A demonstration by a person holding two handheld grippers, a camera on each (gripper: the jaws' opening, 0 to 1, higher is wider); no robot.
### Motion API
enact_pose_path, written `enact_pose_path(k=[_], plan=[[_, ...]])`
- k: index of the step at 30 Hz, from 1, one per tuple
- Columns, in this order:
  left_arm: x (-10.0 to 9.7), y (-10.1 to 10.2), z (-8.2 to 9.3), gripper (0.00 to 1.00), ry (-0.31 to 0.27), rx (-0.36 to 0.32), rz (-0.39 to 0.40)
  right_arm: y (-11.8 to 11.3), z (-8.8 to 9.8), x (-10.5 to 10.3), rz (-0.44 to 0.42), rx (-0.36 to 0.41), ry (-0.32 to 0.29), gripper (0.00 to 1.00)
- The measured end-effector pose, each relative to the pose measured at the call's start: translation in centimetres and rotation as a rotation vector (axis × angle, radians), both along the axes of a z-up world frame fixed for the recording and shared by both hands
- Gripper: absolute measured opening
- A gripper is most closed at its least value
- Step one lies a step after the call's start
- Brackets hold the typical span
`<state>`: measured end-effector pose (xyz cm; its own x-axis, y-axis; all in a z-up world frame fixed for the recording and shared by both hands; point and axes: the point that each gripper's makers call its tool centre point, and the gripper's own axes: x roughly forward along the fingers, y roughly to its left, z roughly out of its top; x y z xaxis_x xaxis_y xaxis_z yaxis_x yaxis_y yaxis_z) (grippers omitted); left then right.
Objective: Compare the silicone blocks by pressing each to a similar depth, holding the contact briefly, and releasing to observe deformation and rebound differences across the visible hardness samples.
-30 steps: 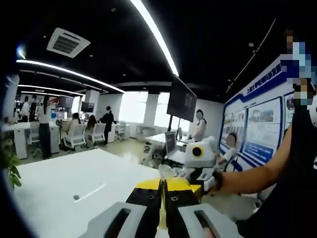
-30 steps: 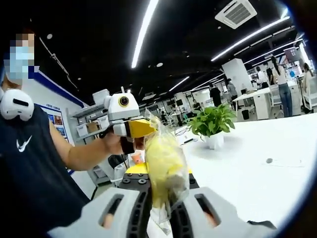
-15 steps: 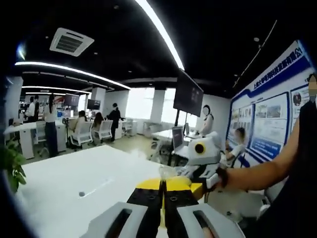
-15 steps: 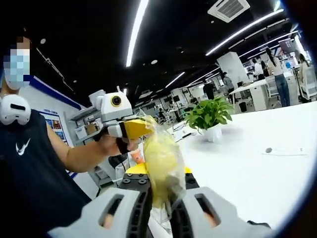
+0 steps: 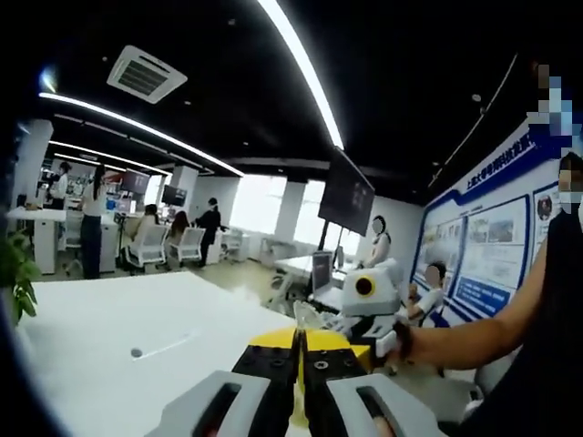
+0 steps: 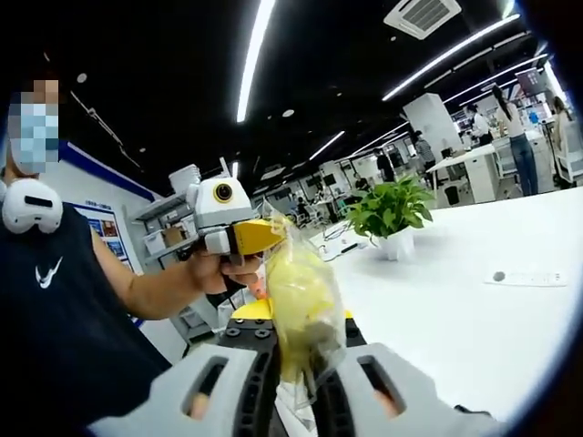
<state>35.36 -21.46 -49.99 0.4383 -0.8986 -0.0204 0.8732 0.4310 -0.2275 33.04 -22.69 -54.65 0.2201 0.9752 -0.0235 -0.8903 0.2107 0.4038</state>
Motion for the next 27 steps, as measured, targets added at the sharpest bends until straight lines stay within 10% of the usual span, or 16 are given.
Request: enact_pose_path(k=[10,20,27], plan=[[-0.2,0.4,-0.1,0.00,0.098,-0.065,0.001,0.4,-0.4,-0.4,-0.009,0.039,0.010,0.09],[-0.8,-1.1,0.6,0.00,-0.019,-0.026,0.017,-0.1,-0.4,0.5,-0.122,0.089,-0.096,0.20],[-0.5,-2.0,0.1,0.00,0.004,-0.025,0.007,-1.7,-1.3,2.1,-0.300,0.047,-0.191,0.70]])
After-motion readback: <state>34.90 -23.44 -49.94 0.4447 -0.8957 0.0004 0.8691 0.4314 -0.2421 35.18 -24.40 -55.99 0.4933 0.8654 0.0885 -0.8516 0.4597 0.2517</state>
